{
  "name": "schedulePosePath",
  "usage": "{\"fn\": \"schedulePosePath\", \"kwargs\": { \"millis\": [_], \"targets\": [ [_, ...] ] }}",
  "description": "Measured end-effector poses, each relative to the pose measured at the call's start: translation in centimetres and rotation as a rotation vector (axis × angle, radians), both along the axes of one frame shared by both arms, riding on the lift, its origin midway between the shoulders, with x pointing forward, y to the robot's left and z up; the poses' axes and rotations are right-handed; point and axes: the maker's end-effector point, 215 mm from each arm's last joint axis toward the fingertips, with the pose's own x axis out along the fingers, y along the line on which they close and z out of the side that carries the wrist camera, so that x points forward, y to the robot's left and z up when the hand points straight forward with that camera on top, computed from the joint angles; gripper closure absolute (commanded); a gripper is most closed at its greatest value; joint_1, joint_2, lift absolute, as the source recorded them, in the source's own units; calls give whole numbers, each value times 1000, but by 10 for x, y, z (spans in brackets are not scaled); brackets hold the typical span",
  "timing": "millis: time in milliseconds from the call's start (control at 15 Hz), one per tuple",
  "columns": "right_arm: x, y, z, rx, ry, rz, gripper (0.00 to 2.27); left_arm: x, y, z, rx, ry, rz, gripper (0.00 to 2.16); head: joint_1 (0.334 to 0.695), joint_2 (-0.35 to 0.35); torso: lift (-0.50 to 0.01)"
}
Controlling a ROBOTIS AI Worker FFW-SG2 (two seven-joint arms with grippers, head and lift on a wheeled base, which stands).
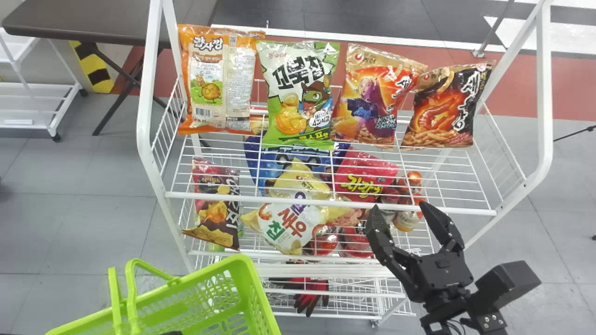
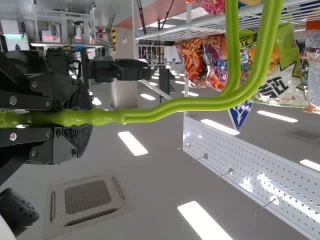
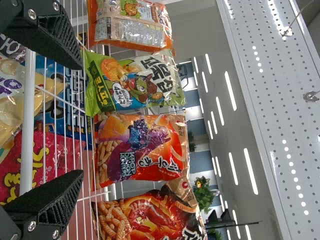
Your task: Hold basket handle with left hand then pick Gkobukchip with right hand and place into basket
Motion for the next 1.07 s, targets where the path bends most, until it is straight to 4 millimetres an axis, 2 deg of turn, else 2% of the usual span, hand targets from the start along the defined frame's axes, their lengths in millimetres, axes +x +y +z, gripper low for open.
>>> {"fn": "schedulePosePath", "kwargs": {
  "millis": [667, 800, 1067],
  "targets": [
    [1, 5, 1, -12, 1, 2, 53, 0, 0, 1, 0, -4, -2, 2148, 695, -87, 0],
    [10, 11, -1, -16, 15, 5, 53, 0, 0, 1, 0, -4, -2, 2148, 695, -78, 0],
    [51, 39, -10, -33, 94, 45, 56, -2, 1, 1, -3, 0, -2, 2148, 695, -27, 0]
  ]
}}
